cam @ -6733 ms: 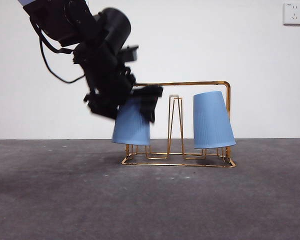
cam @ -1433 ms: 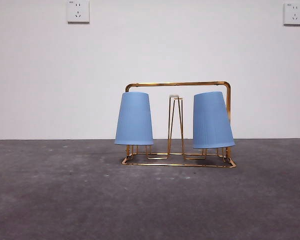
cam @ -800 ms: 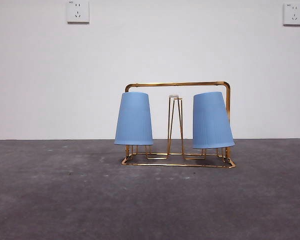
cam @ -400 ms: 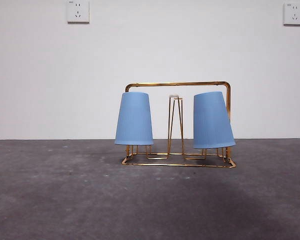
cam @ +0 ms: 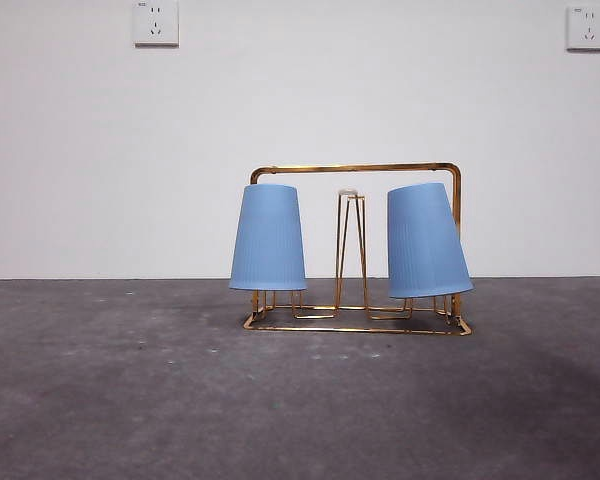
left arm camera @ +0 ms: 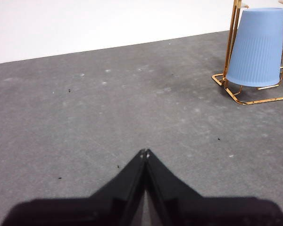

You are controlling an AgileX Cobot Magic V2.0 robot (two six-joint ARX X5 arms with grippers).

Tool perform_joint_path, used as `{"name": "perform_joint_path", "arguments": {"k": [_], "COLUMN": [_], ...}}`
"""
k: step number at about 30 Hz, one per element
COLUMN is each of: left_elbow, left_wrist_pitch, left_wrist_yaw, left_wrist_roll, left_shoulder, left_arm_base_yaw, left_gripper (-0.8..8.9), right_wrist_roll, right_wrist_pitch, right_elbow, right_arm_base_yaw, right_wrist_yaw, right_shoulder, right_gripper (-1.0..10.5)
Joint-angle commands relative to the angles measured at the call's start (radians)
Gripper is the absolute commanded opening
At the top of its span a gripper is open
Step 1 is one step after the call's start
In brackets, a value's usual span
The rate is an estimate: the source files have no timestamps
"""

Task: Pick up cup 1,put cup 1 in the cup rack,pick up cup 2,put cup 2 in the cup rack

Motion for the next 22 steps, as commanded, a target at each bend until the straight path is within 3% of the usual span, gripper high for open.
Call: {"name": "perform_joint_path", "arguments": {"k": [1,5,22], "left_elbow": [-0.011,-0.011,-0.011], "left_wrist_pitch": [0.008,0.008,0.009], "left_wrist_yaw": [0.003,0.003,0.003], "left_wrist_roll": [-0.006,-0.006,-0.006], "left_shoulder": [0.001,0.001,0.001], "left_arm_base_yaw": [0.002,0.002,0.002], "left_gripper": [-0.01,-0.01,-0.01], "right_wrist_roll": [0.015,0.006,0.007], "right_wrist_pitch": [0.015,-0.062,-0.057], "right_elbow": [-0.037,-0.053,-0.052], "right_arm_base_yaw": [-0.002,-0.002,0.0], "right_wrist_yaw": [0.005,0.016,0.031], "right_shoulder": [-0.004,-0.004,-0.003], "right_gripper": [0.0,0.0,0.0]}}
